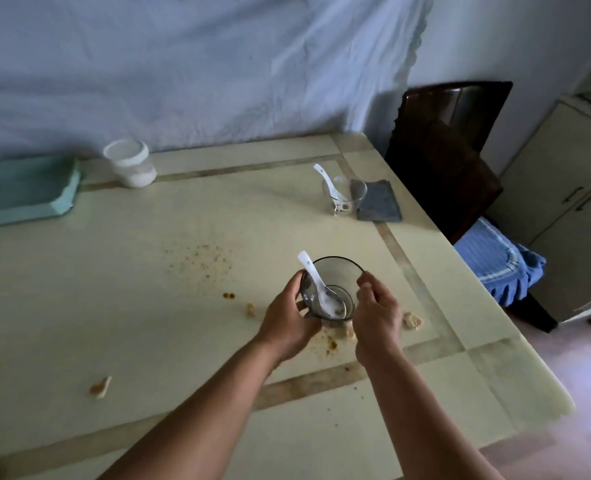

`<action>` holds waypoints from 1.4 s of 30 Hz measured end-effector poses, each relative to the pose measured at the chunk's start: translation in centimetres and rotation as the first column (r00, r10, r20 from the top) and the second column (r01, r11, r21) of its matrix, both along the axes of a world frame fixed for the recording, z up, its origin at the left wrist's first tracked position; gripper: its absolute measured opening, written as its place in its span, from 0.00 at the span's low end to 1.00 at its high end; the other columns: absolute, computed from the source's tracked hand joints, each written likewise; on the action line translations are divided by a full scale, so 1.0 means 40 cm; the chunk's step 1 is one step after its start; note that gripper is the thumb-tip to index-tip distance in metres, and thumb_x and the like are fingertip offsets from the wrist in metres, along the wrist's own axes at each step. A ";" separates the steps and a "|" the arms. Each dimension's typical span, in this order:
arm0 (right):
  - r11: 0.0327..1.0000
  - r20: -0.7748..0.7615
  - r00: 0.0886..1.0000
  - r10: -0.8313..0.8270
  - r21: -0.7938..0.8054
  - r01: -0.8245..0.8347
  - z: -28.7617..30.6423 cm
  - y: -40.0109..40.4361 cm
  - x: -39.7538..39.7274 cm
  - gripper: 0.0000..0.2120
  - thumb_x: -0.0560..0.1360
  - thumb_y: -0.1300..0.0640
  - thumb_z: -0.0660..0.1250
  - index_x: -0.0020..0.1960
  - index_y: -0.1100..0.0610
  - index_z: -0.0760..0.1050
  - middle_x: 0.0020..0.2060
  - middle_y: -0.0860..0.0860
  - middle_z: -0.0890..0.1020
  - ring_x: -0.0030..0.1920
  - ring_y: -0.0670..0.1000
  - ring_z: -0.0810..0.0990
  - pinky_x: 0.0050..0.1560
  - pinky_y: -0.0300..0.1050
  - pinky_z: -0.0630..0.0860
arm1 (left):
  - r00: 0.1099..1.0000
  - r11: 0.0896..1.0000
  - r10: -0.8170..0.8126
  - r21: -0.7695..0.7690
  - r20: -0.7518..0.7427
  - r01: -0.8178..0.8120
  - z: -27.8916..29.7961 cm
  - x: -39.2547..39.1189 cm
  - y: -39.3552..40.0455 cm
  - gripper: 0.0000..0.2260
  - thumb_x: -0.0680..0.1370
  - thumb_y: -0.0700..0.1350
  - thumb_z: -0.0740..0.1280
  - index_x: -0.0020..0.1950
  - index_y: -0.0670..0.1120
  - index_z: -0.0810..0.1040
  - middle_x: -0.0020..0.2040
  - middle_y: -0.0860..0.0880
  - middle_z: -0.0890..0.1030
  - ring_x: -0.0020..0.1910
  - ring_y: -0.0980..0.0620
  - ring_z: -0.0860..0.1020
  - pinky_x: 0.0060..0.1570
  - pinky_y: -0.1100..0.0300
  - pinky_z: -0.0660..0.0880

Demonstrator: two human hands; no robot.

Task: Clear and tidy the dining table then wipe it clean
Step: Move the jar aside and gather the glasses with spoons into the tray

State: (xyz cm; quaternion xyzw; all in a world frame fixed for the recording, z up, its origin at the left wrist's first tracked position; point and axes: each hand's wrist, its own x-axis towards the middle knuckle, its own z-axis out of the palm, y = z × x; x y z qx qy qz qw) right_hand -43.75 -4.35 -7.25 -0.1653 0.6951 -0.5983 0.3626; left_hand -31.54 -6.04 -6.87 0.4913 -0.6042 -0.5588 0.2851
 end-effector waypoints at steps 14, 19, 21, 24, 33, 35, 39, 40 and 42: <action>0.950 -0.133 0.942 0.309 0.007 -0.311 0.103 -0.295 0.603 0.11 0.78 0.58 0.57 0.41 0.62 0.73 0.30 0.49 0.65 0.32 0.49 0.62 0.34 0.42 0.60 | 0.966 0.964 0.259 -0.059 0.003 -0.258 0.097 0.619 -0.236 0.29 0.68 0.33 0.68 0.66 0.53 0.70 0.60 0.54 0.78 0.55 0.51 0.80 0.37 0.67 0.74; 0.909 -0.162 0.897 0.412 0.000 -0.417 0.138 -0.423 0.819 0.11 0.77 0.58 0.57 0.38 0.61 0.71 0.29 0.49 0.66 0.33 0.51 0.62 0.33 0.44 0.59 | 0.930 0.925 0.367 -0.113 0.024 -0.362 0.146 0.832 -0.326 0.27 0.69 0.32 0.68 0.64 0.53 0.71 0.56 0.54 0.79 0.52 0.52 0.80 0.35 0.72 0.74; 0.880 -0.151 0.872 0.465 -0.026 -0.474 0.158 -0.480 0.927 0.12 0.78 0.58 0.58 0.41 0.64 0.73 0.30 0.50 0.67 0.33 0.50 0.62 0.34 0.43 0.59 | 0.904 0.897 0.427 -0.139 0.022 -0.420 0.156 0.937 -0.373 0.26 0.68 0.33 0.69 0.62 0.54 0.72 0.55 0.55 0.80 0.50 0.52 0.80 0.37 0.70 0.73; 0.861 -0.149 0.856 0.495 -0.050 -0.506 0.199 -0.541 1.020 0.11 0.79 0.58 0.58 0.45 0.62 0.77 0.32 0.49 0.70 0.36 0.50 0.66 0.34 0.41 0.61 | 0.869 0.861 0.495 -0.137 0.003 -0.490 0.168 1.027 -0.432 0.25 0.66 0.37 0.69 0.60 0.56 0.73 0.54 0.55 0.81 0.49 0.51 0.82 0.40 0.60 0.74; 0.712 -0.149 0.706 0.692 -0.015 -0.702 0.231 -0.779 1.276 0.19 0.78 0.62 0.55 0.64 0.50 0.74 0.46 0.51 0.80 0.34 0.46 0.71 0.27 0.34 0.68 | 0.795 0.781 0.603 -0.154 -0.065 -0.605 0.187 1.290 -0.626 0.24 0.66 0.34 0.70 0.58 0.54 0.75 0.51 0.55 0.82 0.44 0.56 0.82 0.38 0.63 0.75; 0.664 -0.160 0.657 0.737 -0.009 -0.748 0.211 -0.835 1.336 0.18 0.77 0.63 0.55 0.55 0.45 0.77 0.36 0.49 0.76 0.30 0.49 0.68 0.27 0.38 0.66 | 0.774 0.759 0.631 -0.166 -0.047 -0.629 0.175 1.344 -0.677 0.24 0.65 0.35 0.70 0.57 0.55 0.75 0.51 0.55 0.82 0.46 0.55 0.83 0.41 0.59 0.77; 0.600 -0.190 0.588 0.786 0.006 -0.800 0.169 -0.930 1.427 0.11 0.74 0.66 0.55 0.40 0.54 0.72 0.30 0.50 0.70 0.28 0.48 0.65 0.27 0.41 0.61 | 0.718 0.707 0.695 -0.150 -0.036 -0.691 0.133 1.422 -0.767 0.29 0.61 0.40 0.67 0.63 0.52 0.72 0.55 0.51 0.81 0.49 0.51 0.82 0.48 0.54 0.77; 0.590 -0.194 0.576 0.794 0.014 -0.807 0.160 -0.954 1.448 0.10 0.75 0.66 0.56 0.39 0.55 0.71 0.29 0.49 0.70 0.26 0.46 0.66 0.25 0.39 0.62 | 0.704 0.693 0.710 -0.144 -0.037 -0.706 0.116 1.439 -0.792 0.30 0.62 0.39 0.67 0.64 0.50 0.72 0.56 0.50 0.81 0.50 0.50 0.82 0.50 0.53 0.77; 0.551 -0.180 0.535 0.825 0.046 -0.833 0.145 -0.984 1.475 0.10 0.76 0.65 0.56 0.42 0.52 0.70 0.28 0.48 0.68 0.23 0.44 0.65 0.20 0.35 0.60 | 0.676 0.667 0.736 -0.140 -0.024 -0.732 0.085 1.461 -0.833 0.29 0.62 0.38 0.68 0.63 0.49 0.72 0.55 0.49 0.81 0.50 0.50 0.82 0.55 0.49 0.78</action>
